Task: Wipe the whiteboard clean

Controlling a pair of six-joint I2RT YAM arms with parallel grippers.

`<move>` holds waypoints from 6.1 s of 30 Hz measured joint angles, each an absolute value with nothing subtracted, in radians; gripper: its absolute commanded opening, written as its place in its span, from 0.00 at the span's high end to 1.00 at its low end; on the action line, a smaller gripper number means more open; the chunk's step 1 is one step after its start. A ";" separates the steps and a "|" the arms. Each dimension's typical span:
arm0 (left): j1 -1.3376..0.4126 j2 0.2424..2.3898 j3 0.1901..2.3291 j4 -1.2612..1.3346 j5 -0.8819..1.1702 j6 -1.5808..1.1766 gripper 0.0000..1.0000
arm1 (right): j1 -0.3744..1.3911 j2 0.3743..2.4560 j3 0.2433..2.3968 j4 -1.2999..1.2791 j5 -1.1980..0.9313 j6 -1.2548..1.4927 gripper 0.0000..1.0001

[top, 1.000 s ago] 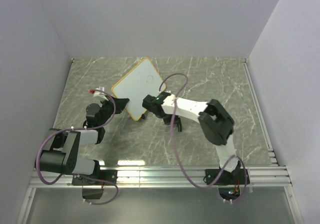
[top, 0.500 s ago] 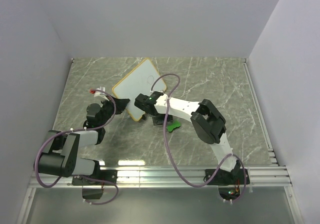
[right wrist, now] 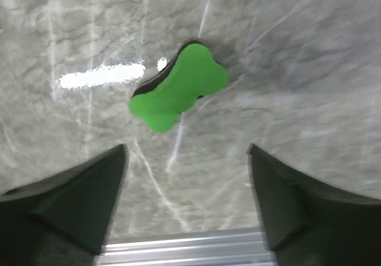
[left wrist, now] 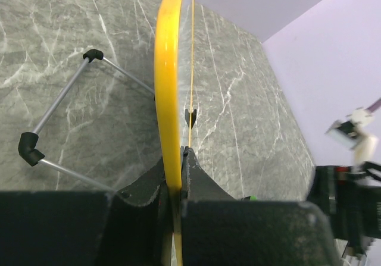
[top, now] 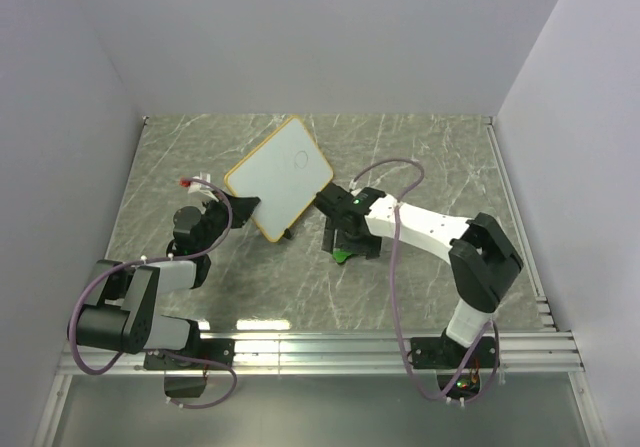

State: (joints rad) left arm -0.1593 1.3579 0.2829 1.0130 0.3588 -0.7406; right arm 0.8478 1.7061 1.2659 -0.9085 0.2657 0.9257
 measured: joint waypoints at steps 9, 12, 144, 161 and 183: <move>-0.177 1.357 0.282 1.012 0.358 -0.741 0.99 | 0.824 1.769 1.216 -0.714 0.110 1.069 0.00; -0.183 1.351 0.282 1.005 0.358 -0.739 0.99 | 0.813 1.769 1.208 -0.661 0.091 1.113 0.00; -0.382 1.454 0.309 1.074 0.149 -0.668 1.00 | 0.632 1.948 1.365 0.052 -0.044 1.061 1.00; -0.418 1.426 0.309 1.034 0.094 -0.675 1.00 | 0.504 2.133 1.655 -0.063 -0.070 1.031 1.00; -0.420 1.424 0.305 1.031 0.091 -0.665 0.99 | 0.589 1.976 1.323 0.128 -0.033 1.161 1.00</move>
